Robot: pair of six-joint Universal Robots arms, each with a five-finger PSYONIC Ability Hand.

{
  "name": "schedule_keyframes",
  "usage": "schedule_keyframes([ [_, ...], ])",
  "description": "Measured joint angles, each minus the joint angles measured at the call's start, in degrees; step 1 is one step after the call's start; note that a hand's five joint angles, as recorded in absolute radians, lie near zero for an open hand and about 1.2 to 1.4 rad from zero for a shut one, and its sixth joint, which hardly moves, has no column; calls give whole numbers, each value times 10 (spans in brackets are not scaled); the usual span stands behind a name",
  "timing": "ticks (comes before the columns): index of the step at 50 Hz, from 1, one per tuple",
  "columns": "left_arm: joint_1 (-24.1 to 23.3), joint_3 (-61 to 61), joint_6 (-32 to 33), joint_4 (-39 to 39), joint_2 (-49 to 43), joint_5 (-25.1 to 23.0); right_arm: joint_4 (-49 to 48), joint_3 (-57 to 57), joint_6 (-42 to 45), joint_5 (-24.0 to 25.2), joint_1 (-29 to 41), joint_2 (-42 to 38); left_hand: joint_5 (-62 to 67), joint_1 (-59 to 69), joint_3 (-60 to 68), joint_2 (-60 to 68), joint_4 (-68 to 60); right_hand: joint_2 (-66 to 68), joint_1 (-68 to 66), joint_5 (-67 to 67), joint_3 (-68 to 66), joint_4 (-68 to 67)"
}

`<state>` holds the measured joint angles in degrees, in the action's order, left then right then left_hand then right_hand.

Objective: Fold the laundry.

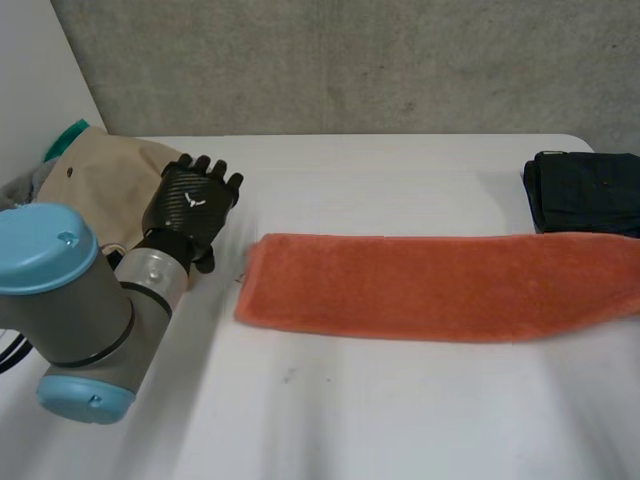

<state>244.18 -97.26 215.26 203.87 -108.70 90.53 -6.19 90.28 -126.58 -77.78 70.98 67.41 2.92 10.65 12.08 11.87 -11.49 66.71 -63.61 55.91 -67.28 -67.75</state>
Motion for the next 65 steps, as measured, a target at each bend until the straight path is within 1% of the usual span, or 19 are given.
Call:
schedule_keyframes([
  [1, 1, -5, -1, 0, 3, 0, 4, -2, 1, 2, 4, -1, 0, 0, 0, 0, 0, -26, 12, -17, 29, 23],
  [3, 2, -13, -3, 0, 7, 0, 13, -3, -8, 9, 15, -2, 0, 0, 0, 0, 0, -184, 154, -174, 184, 188],
  [4, 2, -17, -5, 0, 10, 0, 18, -3, -21, 15, 23, -3, 0, 0, 0, 0, 0, -225, 193, -211, 223, 227],
  [7, 2, -25, -12, 0, 13, 0, 28, -2, -69, 37, 38, -4, 0, 0, 0, 0, 0, -217, 185, -211, 219, 224],
  [9, 2, -28, -18, 0, 14, 0, 31, 0, -104, 55, 45, -4, 0, 0, 0, 0, 0, -139, 108, -138, 147, 152],
  [11, 2, -29, -23, 0, 15, -1, 32, 0, -131, 70, 49, -3, 0, 0, 0, 0, 0, -114, 84, -111, 121, 127],
  [15, 2, -29, -30, 0, 15, -1, 33, -5, -160, 87, 52, 0, 0, 0, 0, 0, 0, -166, 133, -153, 171, 171],
  [16, 2, -27, -31, 0, 16, -1, 33, -10, -168, 90, 52, 1, 0, 0, 0, 0, 0, -259, 224, -253, 262, 266],
  [19, 2, -25, -33, 0, 16, -1, 35, -18, -172, 91, 51, 3, 0, 0, 0, 0, 0, -317, 284, -321, 322, 330],
  [25, 1, -22, -32, 0, 16, -2, 40, -22, -164, 85, 42, 4, 0, 0, 0, 0, 0, -325, 286, -332, 329, 336],
  [34, -4, -32, -34, 0, 16, -7, 85, -3, -111, 85, -16, 2, 0, 0, 0, 0, 0, -325, 286, -332, 329, 336],
  [40, -7, -39, -35, 0, 15, -8, 93, 4, -78, 91, -52, -6, 0, 0, 0, 0, 0, -325, 286, -335, 334, 338],
  [51, -11, -40, -35, 0, 16, -8, 83, -1, -23, 107, -92, -70, 0, 0, 0, 0, 0, -331, 286, -339, 334, 343],
  [54, -11, -40, -35, 0, 16, -8, 70, -4, -18, 109, -96, -89, 0, 0, 0, 0, 0, -310, 274, -305, 314, 321],
  [55, -11, -40, -35, 0, 16, -7, 64, -5, -17, 109, -97, -95, 0, 0, 0, 0, 0, -248, 207, -241, 253, 258],
  [57, -11, -40, -35, 0, 16, -7, 52, -7, -17, 107, -100, -101, 0, 0, 0, 0, 0, -77, 60, -80, 88, 94],
  [59, -11, -40, -35, 0, 17, -7, 35, -9, -17, 102, -104, -105, 0, 0, 0, 0, 0, -4, -2, -11, 15, 19],
  [62, -11, -41, -35, 0, 17, -7, 13, -11, -16, 90, -110, -107, 0, 0, 0, 0, 0, 3, -2, -3, -4, -4],
  [65, -10, -45, -35, 0, 26, -7, -25, -16, -4, 55, -118, -98, 0, 0, 0, 0, 0, 3, -2, -1, -5, -7],
])
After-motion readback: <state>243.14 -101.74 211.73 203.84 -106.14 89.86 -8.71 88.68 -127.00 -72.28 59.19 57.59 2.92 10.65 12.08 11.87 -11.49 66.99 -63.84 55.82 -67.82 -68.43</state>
